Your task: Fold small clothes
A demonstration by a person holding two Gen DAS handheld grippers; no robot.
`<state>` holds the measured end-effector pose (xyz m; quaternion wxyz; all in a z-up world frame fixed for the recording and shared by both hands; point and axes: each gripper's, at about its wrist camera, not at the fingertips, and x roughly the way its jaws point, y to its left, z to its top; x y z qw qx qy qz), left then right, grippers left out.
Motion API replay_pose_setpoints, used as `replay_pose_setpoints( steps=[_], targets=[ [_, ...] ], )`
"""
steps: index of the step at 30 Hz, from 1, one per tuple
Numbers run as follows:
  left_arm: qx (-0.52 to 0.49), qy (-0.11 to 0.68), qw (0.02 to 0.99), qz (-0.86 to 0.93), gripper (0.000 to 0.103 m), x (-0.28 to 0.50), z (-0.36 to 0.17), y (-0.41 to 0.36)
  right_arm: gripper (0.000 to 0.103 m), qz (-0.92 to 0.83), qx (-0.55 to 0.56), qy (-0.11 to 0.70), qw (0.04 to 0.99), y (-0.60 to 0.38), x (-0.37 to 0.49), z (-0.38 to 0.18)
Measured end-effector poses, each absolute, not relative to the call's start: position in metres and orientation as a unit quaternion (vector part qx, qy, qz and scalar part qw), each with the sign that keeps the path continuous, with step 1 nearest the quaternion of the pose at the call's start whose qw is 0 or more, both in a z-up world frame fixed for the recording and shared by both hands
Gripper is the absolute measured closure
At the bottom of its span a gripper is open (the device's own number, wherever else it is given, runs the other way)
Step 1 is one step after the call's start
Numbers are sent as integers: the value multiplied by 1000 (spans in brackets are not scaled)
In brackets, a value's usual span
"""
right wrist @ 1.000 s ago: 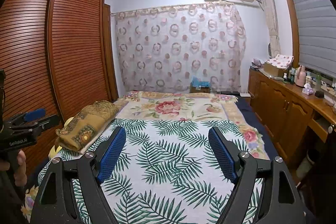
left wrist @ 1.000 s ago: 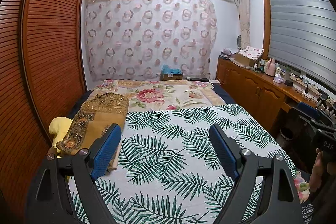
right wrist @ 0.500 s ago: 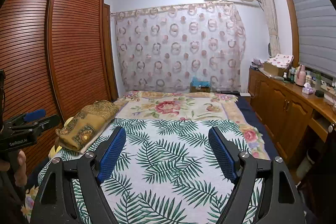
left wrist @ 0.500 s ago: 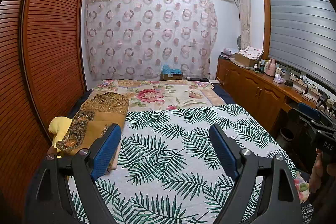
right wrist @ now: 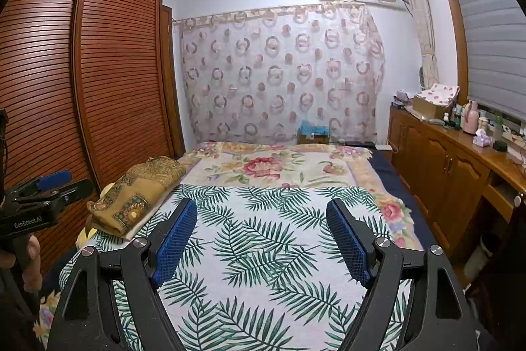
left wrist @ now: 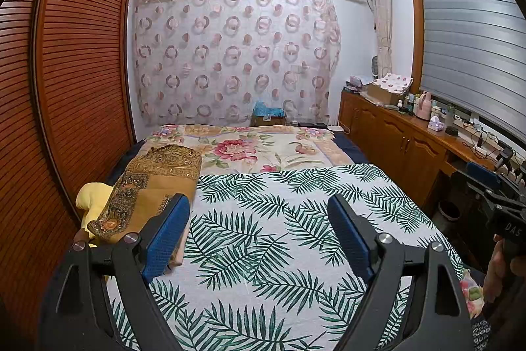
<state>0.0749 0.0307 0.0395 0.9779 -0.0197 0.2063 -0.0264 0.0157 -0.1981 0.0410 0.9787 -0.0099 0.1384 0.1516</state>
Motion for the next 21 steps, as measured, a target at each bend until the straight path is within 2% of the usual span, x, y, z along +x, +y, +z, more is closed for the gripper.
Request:
replay_pose_setpoints(
  steps=[21],
  targets=[
    [-19,206,978,-26,17,75,39,31,20,152,-10,137,979,-199,16,41]
  ],
)
